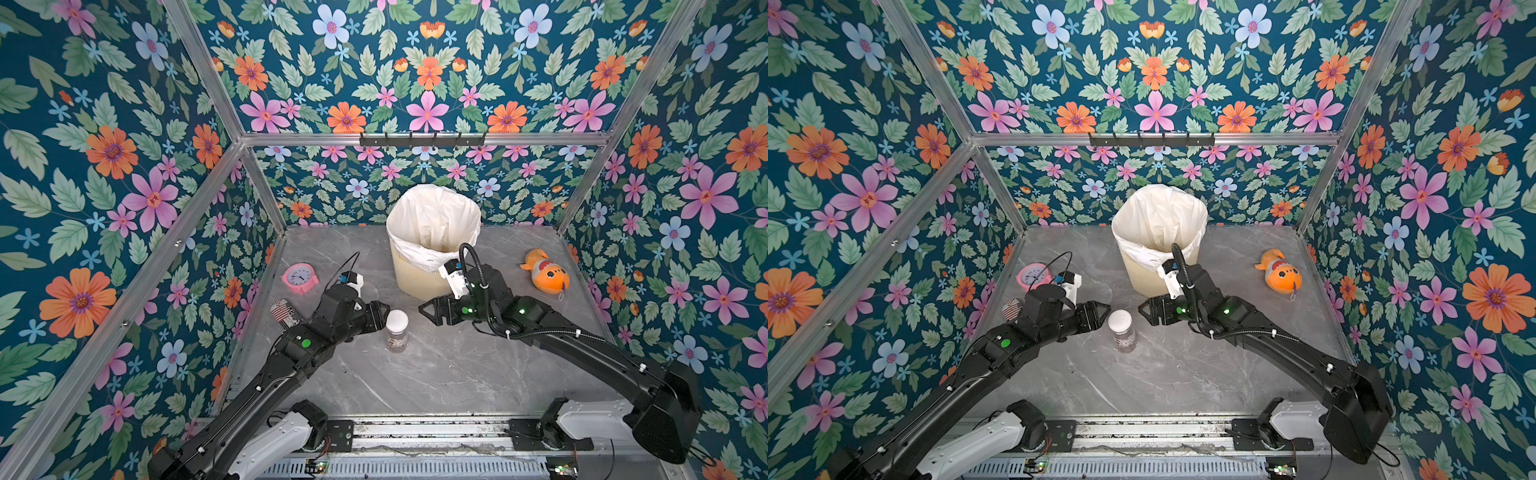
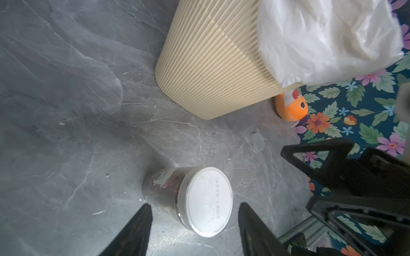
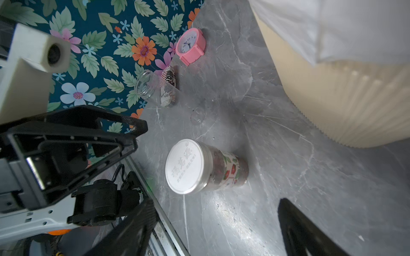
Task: Empty the moldy dried flower tea in the jars
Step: Pick up the jar from the center of the board.
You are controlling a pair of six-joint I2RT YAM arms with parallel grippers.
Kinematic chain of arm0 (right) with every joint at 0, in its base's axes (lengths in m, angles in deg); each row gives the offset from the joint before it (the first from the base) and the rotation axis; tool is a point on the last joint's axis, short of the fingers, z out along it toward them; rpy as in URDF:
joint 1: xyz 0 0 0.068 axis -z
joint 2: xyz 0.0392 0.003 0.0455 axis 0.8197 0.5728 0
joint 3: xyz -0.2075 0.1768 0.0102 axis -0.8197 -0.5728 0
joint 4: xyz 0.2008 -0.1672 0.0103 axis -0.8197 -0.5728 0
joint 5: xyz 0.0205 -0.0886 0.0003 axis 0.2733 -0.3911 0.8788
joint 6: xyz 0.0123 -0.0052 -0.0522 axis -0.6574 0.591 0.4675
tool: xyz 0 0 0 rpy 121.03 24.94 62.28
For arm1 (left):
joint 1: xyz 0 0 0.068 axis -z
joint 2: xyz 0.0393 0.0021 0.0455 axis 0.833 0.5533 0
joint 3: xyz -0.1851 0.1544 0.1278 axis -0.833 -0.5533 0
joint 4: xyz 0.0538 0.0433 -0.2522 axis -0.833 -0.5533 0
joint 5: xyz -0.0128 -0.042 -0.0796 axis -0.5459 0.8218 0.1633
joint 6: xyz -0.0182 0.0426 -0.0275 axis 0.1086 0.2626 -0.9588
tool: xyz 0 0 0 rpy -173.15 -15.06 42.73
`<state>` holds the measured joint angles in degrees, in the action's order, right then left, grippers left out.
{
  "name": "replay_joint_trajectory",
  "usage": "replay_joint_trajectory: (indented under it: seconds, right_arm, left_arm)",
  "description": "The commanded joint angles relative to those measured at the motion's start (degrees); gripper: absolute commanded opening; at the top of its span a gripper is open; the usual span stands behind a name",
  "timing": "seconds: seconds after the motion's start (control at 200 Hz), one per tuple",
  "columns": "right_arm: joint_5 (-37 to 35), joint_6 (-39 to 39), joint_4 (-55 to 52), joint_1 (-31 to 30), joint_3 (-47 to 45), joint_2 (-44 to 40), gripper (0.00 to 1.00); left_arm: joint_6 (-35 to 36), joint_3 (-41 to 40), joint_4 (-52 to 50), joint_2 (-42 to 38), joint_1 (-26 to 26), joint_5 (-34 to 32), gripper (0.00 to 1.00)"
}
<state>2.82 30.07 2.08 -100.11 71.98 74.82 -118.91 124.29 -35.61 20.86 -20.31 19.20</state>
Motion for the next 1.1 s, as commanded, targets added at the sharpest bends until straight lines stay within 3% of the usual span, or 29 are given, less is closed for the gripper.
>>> replay_joint_trajectory:
  seconds: [0.0, 0.24, 0.555, 0.715, 0.93, 1.095]
  right_arm:
    - [-3.26, 3.2, -1.0, -2.44, 3.6, 3.81, 0.89]
    - [-11.11, 4.88, -7.55, -8.62, 13.52, 13.85, 0.89]
    - [-13.4, 5.52, -14.01, -11.13, 20.63, 23.28, 0.88]
    - [-14.46, 6.11, -17.46, -12.55, 24.36, 26.44, 0.86]
    - [-16.2, 5.51, -21.9, -13.28, 26.94, 29.18, 0.75]
    - [-18.68, 5.15, -24.11, -13.98, 26.81, 28.94, 0.75]
  left_arm:
    - [0.13, 0.07, -5.56, -1.08, -0.28, -5.32, 0.69]
    - [-0.5, -1.53, -8.17, -3.68, -0.7, -7.45, 0.7]
    - [-0.09, -2.94, -10.69, -7.33, -2.95, -7.85, 0.7]
    - [0.09, -3.67, -10.23, -8.14, -3.48, -7.65, 0.7]
    - [0.6, -4.46, -9.45, -8.23, -3.84, -7.06, 0.7]
    - [1.13, -4.55, -8.68, -7.32, -4.19, -5.93, 0.7]
